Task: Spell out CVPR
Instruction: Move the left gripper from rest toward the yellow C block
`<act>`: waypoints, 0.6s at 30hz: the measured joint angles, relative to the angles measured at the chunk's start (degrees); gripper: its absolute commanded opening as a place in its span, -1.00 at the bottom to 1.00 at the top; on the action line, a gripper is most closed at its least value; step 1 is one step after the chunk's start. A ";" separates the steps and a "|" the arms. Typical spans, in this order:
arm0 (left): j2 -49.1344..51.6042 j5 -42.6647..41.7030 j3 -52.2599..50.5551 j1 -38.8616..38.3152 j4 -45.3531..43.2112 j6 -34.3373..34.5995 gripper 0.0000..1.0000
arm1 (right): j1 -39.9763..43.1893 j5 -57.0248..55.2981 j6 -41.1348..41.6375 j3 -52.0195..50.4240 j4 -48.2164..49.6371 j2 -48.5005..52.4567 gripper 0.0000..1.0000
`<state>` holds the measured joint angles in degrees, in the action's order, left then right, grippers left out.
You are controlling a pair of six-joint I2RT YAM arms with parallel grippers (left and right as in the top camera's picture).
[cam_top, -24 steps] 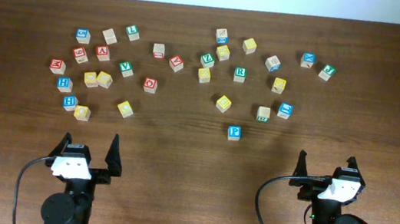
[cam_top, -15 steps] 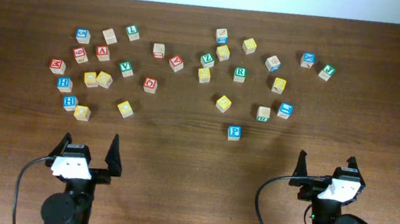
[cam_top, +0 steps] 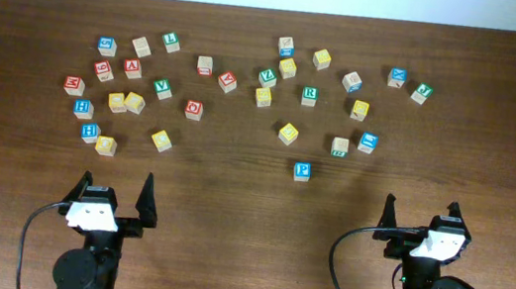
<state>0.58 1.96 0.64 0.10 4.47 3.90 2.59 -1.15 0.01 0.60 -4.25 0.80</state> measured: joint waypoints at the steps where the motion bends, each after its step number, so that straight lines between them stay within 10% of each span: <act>1: 0.00 0.00 0.00 0.00 0.02 0.00 0.98 | 0.00 0.00 0.02 0.00 0.00 0.00 0.96; 9: 0.00 0.00 0.00 0.00 0.00 0.00 0.98 | 0.00 0.00 0.04 0.00 0.00 0.00 0.96; 16: 0.00 -20.02 0.24 0.04 -48.87 4.11 0.98 | 0.02 0.24 0.00 0.02 0.00 -0.17 0.96; 18: 0.02 -18.47 2.14 0.04 -50.80 4.13 0.98 | 0.00 0.24 0.04 0.02 0.00 -0.17 0.96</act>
<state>0.60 -16.51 2.79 0.14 -46.33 8.03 2.59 -0.91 0.05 0.62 -4.25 0.62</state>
